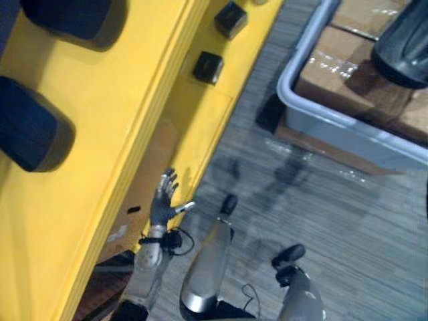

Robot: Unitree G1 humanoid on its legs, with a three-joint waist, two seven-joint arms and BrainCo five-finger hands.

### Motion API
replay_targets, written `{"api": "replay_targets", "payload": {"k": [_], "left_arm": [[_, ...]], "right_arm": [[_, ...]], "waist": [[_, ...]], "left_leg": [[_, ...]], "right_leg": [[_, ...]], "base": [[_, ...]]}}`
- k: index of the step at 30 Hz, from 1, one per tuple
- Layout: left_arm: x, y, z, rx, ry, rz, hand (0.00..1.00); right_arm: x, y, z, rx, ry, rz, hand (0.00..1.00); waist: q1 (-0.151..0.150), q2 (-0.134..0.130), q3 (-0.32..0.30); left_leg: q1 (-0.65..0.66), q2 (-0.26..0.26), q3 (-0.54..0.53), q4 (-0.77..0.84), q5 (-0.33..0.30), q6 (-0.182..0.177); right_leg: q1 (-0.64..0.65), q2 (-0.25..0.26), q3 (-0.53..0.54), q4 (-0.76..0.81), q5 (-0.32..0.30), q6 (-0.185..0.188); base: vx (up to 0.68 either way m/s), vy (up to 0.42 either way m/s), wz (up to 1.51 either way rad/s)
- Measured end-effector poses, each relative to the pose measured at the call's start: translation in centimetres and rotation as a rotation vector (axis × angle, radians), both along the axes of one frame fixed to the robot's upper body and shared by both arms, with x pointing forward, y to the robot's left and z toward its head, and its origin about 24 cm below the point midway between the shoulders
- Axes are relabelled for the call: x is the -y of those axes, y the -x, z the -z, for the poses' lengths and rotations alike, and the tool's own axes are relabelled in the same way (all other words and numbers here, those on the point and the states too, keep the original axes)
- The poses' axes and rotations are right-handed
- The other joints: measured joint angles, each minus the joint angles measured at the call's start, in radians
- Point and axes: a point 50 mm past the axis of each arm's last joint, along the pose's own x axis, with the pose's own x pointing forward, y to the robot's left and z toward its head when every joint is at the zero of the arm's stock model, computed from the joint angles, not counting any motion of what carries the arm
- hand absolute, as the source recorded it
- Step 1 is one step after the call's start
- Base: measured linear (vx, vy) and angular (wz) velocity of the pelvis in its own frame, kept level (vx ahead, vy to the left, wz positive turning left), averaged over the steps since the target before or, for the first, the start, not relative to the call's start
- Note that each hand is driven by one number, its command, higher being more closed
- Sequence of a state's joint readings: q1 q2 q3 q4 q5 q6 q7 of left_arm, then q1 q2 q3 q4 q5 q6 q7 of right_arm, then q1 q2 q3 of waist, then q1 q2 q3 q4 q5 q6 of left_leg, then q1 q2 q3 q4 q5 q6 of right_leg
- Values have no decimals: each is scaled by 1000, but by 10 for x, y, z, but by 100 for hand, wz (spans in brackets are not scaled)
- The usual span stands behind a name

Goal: Walk over and take plastic housings, then place them on the shelf

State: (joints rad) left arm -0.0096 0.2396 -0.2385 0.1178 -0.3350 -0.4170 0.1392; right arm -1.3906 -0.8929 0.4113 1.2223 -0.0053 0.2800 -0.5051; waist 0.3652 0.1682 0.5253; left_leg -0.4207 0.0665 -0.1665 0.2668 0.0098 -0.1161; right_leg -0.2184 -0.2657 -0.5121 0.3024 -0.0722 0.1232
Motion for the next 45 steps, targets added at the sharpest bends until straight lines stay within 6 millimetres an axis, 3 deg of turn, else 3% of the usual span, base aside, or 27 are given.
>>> {"api": "replay_targets", "payload": {"k": [3, 6, 11, 15, 18, 23, 28, 35, 45], "left_arm": [[-1, -6, -15, 31, -68, 31, 0], [-1, -16, -27, 34, -135, 69, 0], [1, -42, -63, 112, -255, 126, 0], [1, -60, -81, 102, -264, 166, 0], [8, -72, -79, 33, -249, 207, 0], [22, -87, -60, -152, -176, 291, 0], [33, -93, -51, -229, -115, 332, 0], [30, -95, -29, -342, -57, 310, 0], [27, -102, -21, -401, -21, 148, 0]], "right_arm": [[-17, -10, 3, 23, 4, -69, 100], [-40, -20, 2, 34, 88, -154, 100], [-83, -29, 6, 108, 230, -333, 100], [-114, -31, 14, 159, 312, -468, 100], [-129, -31, 23, 168, 341, -533, 100], [-167, -31, 41, 182, 403, -693, 100], [-186, -26, 50, 176, 502, -789, 100], [-223, -17, 73, 145, 648, -953, 100], [-237, 4, 106, 126, 628, -1095, 100]], "waist": [[-35, -18, 5], [-63, -54, 5], [-122, -128, -5], [-165, -181, -34], [-185, -193, -38], [-217, -248, -75], [-219, -257, -82], [-236, -288, -110], [-244, -304, -161]], "left_leg": [[32, 21, 11, -52, 27, -11], [72, 43, 31, -110, 54, -21], [154, 64, 74, -169, 78, -27], [167, 81, 103, -175, 81, -30], [209, 89, 121, -200, 92, -34], [232, 99, 152, -232, 106, -37], [246, 98, 162, -234, 109, -36], [246, 92, 164, -247, 116, -36], [263, 88, 175, -261, 119, -33]], "right_leg": [[10, 19, 4, -15, 7, -11], [12, 37, 21, -22, 13, -19], [46, 50, 49, -36, 17, -26], [51, 72, 70, -70, 42, -38], [83, 81, 75, -90, 50, -40], [81, 99, 98, -112, 68, -47], [105, 105, 103, -147, 91, -45], [122, 110, 102, -193, 120, -41], [152, 116, 106, -248, 152, -38]], "base": [[-28, -53, -9], [-8, -57, -20], [-15, -25, -19], [-26, 1, -24], [-30, -8, -16], [-21, 7, -15], [-8, 10, -4], [0, 0, 0], [-1, 1, -1]]}}
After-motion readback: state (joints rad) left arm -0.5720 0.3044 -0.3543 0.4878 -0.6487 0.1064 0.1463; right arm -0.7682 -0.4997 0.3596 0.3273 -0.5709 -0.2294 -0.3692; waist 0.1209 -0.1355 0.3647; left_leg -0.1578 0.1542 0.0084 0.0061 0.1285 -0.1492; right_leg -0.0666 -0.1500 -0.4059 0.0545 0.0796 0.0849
